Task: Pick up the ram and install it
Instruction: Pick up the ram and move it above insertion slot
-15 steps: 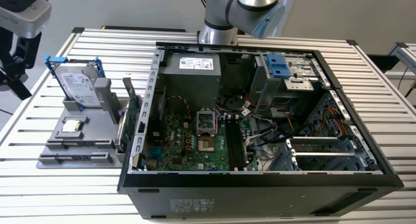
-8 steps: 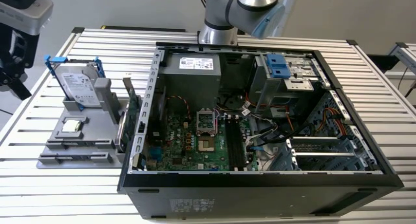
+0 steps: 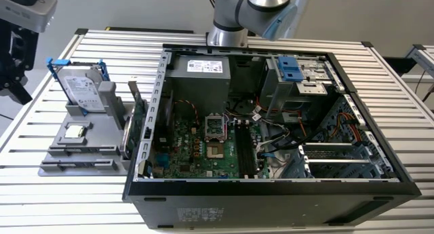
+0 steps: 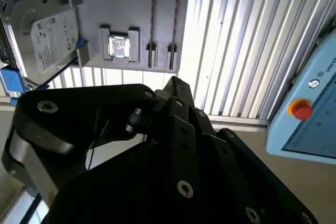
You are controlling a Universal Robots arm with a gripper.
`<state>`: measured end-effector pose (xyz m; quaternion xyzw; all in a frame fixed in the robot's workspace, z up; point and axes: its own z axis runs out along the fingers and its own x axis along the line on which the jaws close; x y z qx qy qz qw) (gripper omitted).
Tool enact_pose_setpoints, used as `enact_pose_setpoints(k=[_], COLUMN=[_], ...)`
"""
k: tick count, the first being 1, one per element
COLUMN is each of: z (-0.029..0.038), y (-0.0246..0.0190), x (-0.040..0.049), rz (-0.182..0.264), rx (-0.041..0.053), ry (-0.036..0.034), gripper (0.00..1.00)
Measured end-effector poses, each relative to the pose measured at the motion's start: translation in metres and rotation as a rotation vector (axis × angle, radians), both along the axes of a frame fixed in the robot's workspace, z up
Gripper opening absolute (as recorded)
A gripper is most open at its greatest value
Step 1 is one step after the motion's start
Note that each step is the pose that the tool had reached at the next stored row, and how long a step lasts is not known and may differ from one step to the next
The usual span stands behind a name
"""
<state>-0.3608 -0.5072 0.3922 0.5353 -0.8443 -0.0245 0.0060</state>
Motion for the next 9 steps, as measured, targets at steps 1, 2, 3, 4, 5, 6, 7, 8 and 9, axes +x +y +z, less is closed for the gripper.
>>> enact_pose_setpoints(k=[1, 2, 3, 4, 5, 6, 7, 8, 9], z=[0.0000, 0.0000, 0.0000, 0.0000, 0.0000, 0.0000, 0.0000, 0.0000, 0.0000], y=[0.0000, 0.0000, 0.0000, 0.0000, 0.0000, 0.0000, 0.0000, 0.0000, 0.0000], x=[-0.0001, -0.0001, -0.0001, -0.0001, -0.0001, -0.0001, -0.0001, -0.0001, -0.0001], rz=[0.012, 0.025, 0.038, 0.051, 0.063, 0.076, 0.088, 0.100, 0.111], rx=[-0.0001, -0.0002, -0.0002, -0.0003, -0.0004, -0.0004, -0.0004, -0.0004, -0.0004], ry=[0.0000, 0.0001, 0.0000, 0.0000, 0.0001, 0.0000, 0.0000, 0.0000, 0.0000], gripper=[0.00, 0.00, 0.00, 0.00, 0.00, 0.00, 0.00, 0.00, 0.00])
